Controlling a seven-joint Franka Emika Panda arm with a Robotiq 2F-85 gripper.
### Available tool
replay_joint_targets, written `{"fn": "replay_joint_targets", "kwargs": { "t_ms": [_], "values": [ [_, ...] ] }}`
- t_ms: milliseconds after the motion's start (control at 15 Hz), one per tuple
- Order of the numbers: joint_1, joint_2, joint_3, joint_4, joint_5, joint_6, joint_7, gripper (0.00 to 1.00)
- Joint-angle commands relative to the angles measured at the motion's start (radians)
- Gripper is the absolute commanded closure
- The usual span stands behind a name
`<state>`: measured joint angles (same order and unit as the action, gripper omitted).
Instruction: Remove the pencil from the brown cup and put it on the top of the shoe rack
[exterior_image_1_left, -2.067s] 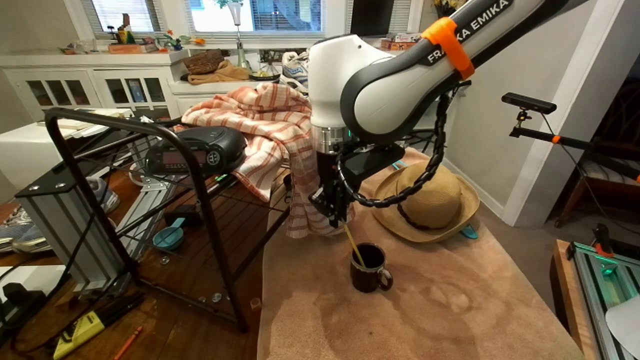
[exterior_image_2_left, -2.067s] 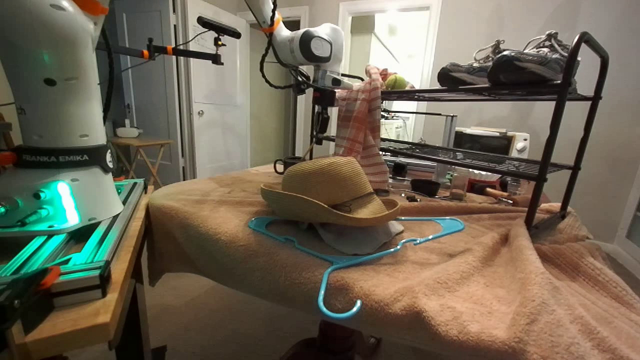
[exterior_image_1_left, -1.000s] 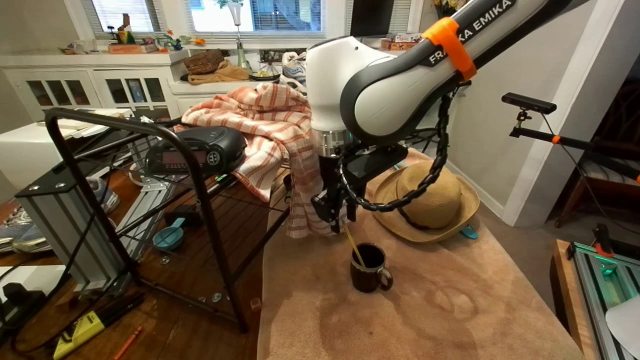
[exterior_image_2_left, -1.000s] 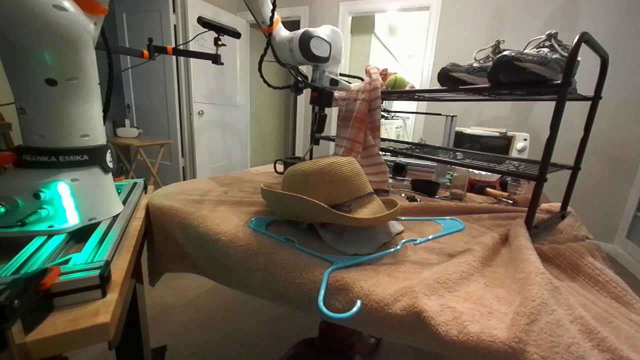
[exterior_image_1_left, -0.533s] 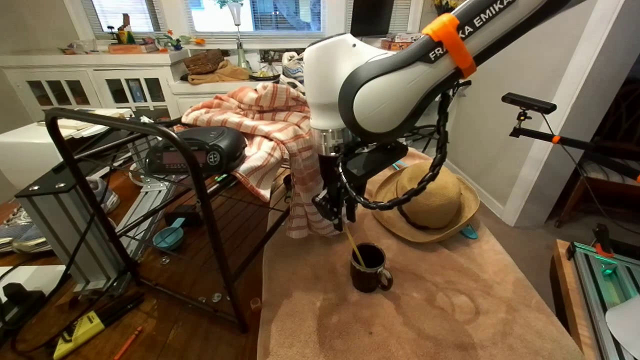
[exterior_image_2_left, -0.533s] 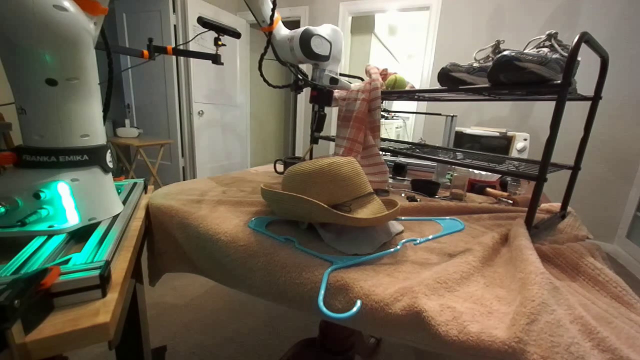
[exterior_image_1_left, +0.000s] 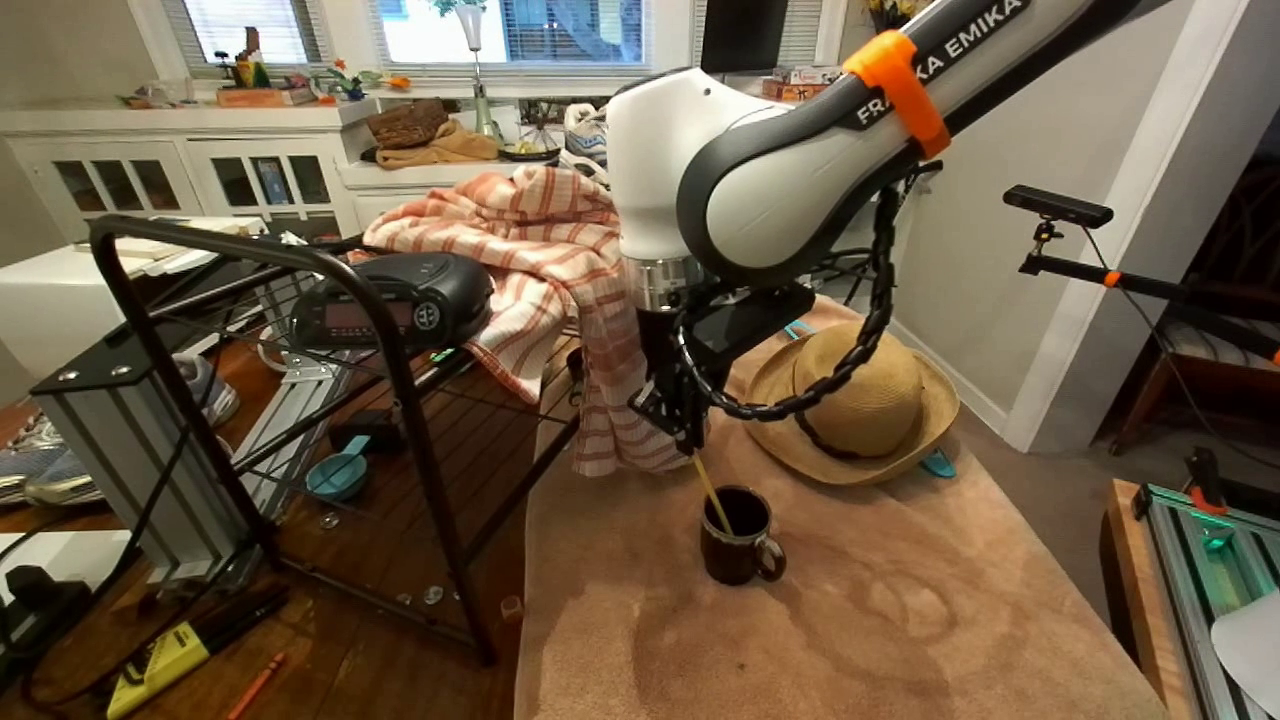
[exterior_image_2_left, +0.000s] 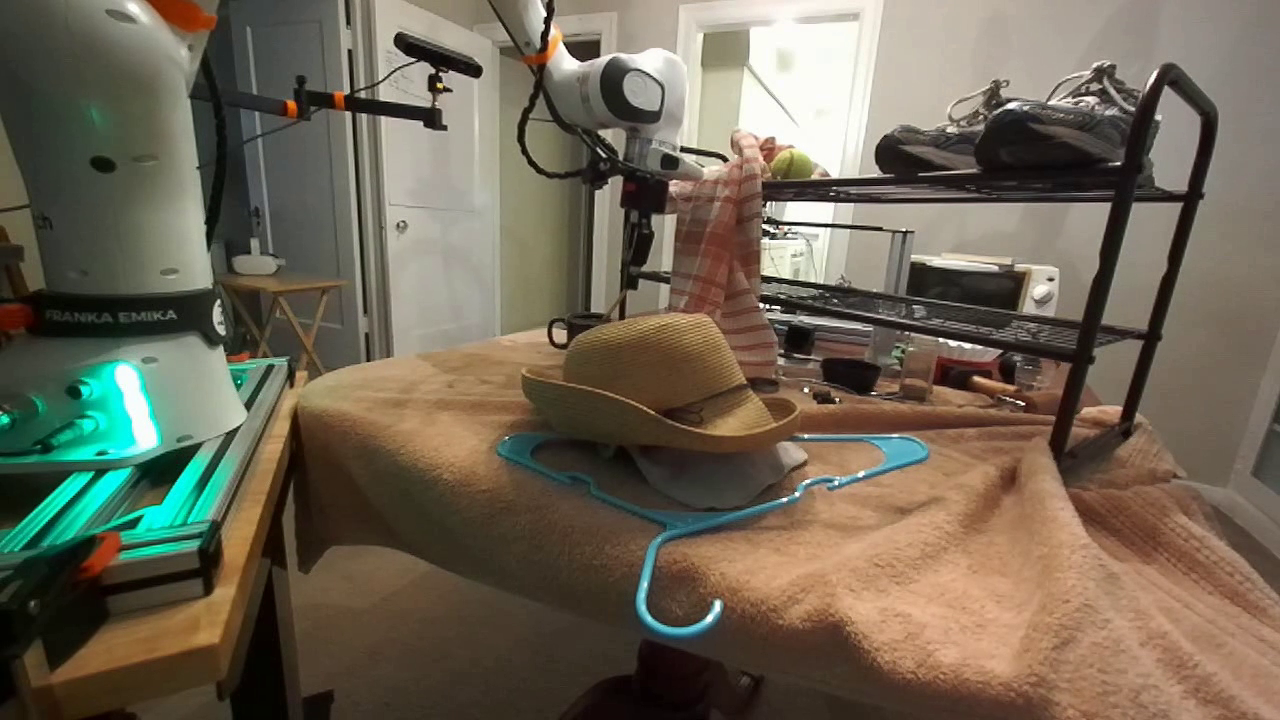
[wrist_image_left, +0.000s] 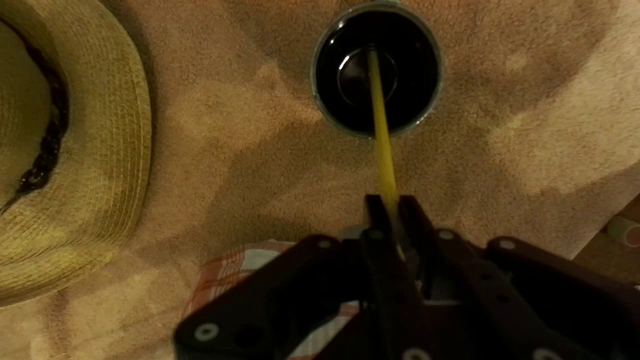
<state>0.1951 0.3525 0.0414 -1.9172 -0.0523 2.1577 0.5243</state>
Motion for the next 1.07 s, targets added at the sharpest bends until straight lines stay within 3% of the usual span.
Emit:
{"fn": "replay_joint_targets", "kwargs": {
  "t_ms": [0, 400, 1000],
  "values": [
    [0.012, 0.013, -0.008, 0.021, -0.015, -0.028, 0.018, 1.0],
    [0.012, -0.043, 0.0, 0.016, -0.004, -0.053, 0.013, 0.98],
    [-0.031, -0.303, 0.005, -0.063, 0.018, -0.032, 0.051, 0.98]
  ]
}}
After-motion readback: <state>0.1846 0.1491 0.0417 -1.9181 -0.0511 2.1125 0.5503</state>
